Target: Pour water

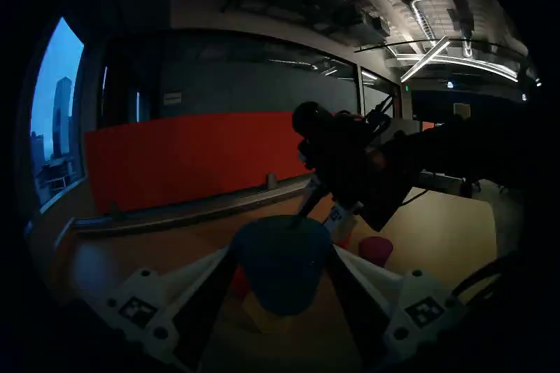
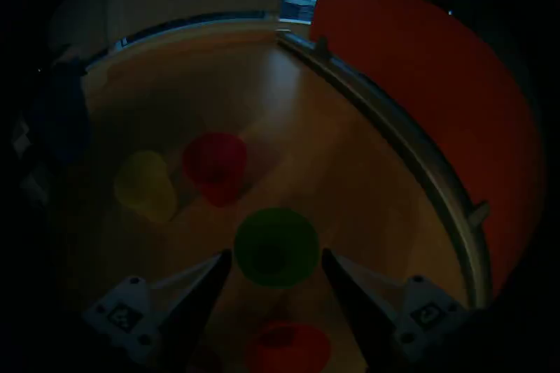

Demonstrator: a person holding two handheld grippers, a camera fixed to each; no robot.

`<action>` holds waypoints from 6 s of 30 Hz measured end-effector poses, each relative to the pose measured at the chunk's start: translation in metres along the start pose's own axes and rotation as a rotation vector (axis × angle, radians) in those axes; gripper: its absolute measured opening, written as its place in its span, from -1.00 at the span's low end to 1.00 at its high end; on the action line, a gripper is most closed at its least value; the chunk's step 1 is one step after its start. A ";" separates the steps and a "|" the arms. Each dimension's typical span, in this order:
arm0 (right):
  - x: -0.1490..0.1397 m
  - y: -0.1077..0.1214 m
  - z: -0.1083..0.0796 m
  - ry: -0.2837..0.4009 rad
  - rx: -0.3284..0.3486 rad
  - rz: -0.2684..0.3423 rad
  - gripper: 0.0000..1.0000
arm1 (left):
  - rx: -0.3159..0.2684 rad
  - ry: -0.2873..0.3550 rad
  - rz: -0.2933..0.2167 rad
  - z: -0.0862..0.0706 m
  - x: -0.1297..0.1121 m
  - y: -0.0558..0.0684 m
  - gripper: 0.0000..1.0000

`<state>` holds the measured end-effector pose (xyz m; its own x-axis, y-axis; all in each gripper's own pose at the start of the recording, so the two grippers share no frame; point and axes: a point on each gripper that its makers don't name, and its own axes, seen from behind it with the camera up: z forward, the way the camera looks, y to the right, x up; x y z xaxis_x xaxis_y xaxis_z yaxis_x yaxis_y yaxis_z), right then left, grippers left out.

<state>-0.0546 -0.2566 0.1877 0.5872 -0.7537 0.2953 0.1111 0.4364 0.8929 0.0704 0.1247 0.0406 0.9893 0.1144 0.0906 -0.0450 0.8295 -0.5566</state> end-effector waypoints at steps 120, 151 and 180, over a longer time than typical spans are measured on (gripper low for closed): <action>0.038 -0.077 -0.201 0.444 -0.133 0.064 0.99 | -0.007 0.007 0.001 -0.023 0.035 0.028 0.73; 0.065 -0.085 -0.236 0.703 -0.151 0.111 0.99 | -0.032 0.021 0.005 -0.016 0.046 0.037 0.73; 0.087 -0.092 -0.256 0.830 -0.136 0.103 0.99 | -0.052 0.028 -0.015 -0.014 0.046 0.040 0.73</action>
<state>0.1909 -0.2365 0.0441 0.9920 -0.1250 -0.0193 0.0887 0.5786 0.8107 0.1165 0.1557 0.0112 0.9933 0.0867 0.0763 -0.0241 0.8016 -0.5973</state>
